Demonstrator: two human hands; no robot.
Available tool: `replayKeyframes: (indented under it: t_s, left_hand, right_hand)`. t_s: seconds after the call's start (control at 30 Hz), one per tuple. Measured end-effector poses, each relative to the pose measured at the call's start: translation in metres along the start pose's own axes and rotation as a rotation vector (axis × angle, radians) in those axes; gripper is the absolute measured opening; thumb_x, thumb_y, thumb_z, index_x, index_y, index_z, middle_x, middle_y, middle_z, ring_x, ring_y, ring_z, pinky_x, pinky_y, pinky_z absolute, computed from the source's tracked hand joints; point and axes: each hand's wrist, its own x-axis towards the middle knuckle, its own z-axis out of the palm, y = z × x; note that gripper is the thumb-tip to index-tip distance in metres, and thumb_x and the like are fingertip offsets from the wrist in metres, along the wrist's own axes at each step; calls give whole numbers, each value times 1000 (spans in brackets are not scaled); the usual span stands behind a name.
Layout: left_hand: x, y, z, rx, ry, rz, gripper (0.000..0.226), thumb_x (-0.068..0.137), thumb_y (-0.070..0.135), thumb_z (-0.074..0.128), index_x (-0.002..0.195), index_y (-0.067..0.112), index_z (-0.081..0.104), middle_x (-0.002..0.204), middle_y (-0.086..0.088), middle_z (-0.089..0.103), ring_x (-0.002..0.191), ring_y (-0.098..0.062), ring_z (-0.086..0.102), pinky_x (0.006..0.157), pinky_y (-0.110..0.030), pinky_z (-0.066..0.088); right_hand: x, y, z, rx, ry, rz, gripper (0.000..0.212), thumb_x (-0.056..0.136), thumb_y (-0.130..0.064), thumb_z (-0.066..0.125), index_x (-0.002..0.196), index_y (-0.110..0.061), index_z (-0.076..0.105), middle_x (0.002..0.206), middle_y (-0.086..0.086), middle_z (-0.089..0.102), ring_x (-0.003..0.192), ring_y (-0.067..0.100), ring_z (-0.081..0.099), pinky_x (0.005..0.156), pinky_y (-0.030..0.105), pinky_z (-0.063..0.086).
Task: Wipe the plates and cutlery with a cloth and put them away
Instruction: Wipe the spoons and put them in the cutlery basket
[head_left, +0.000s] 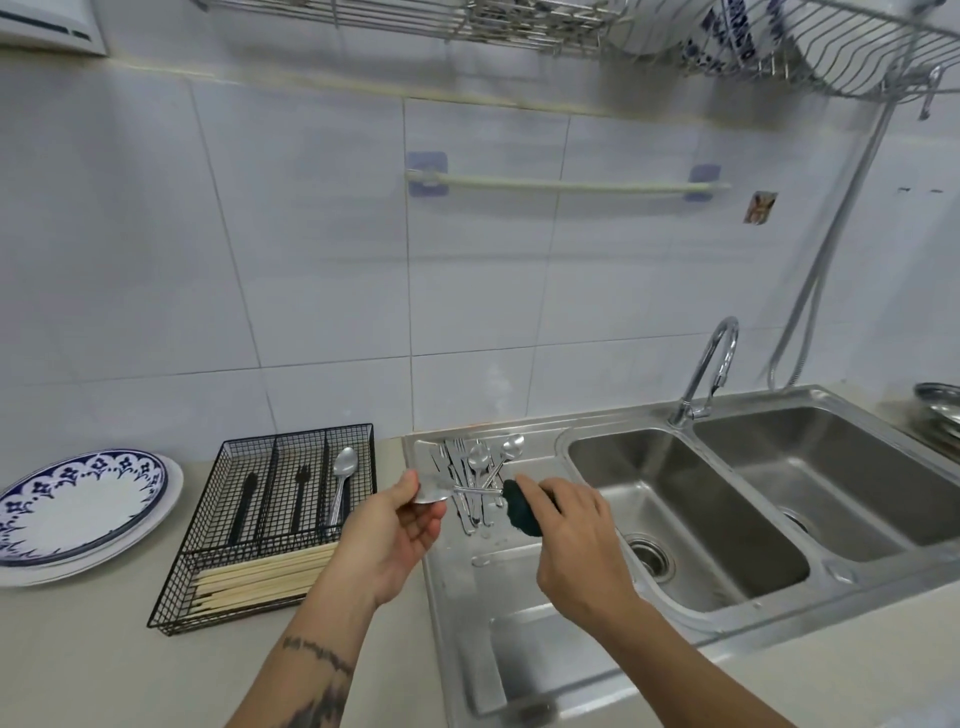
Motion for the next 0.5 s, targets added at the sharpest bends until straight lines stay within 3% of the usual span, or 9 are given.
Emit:
replayKeyframes:
  t_s: [0.07, 0.17, 0.23, 0.37, 0.43, 0.5]
  left_hand:
    - [0, -3, 2, -97, 3, 3, 27, 100, 31, 56, 102, 4, 63, 76, -10, 67, 76, -20, 62, 72, -32, 52]
    - [-4, -11, 15, -88, -54, 25, 25, 100, 31, 56, 99, 6, 62, 82, -10, 64, 85, -24, 63, 84, -38, 55]
    - [-4, -19, 20, 0, -49, 57, 17, 102, 21, 53, 100, 6, 61, 88, -10, 64, 90, -26, 63, 88, -40, 55]
    - [-1, -21, 22, 51, 26, 94, 17, 105, 16, 48, 103, 7, 62, 89, -10, 69, 89, -26, 69, 86, -42, 57]
    - [2, -17, 22, 103, 35, 115, 19, 106, 19, 45, 104, 10, 62, 88, -8, 70, 91, -28, 73, 88, -46, 58]
    - [7, -15, 20, 237, 48, 147, 21, 106, 20, 45, 101, 9, 62, 79, -7, 66, 78, -24, 74, 81, -45, 60]
  right_hand:
    - [3, -10, -1, 48, 42, 16, 76, 59, -1, 69, 130, -24, 51, 102, -1, 52, 85, 18, 47, 78, 28, 42]
    - [4, -21, 1, 66, 46, 84, 77, 56, -5, 78, 127, -23, 53, 96, -1, 51, 79, 16, 44, 70, 24, 35]
    - [-2, -26, 3, 70, -3, 88, 80, 61, -8, 78, 132, -25, 46, 101, -1, 49, 81, 15, 40, 71, 23, 33]
    - [-12, -24, 5, 129, -156, -54, 80, 83, -6, 60, 151, -25, 23, 123, 0, 43, 101, 15, 37, 86, 25, 39]
    - [-17, -12, 4, 172, -216, -71, 76, 88, -8, 59, 153, -26, 23, 126, -4, 42, 107, 13, 38, 92, 25, 40]
    - [-18, 1, 0, 229, -204, 8, 68, 91, -6, 55, 151, -27, 30, 121, -7, 43, 105, 12, 39, 91, 24, 41]
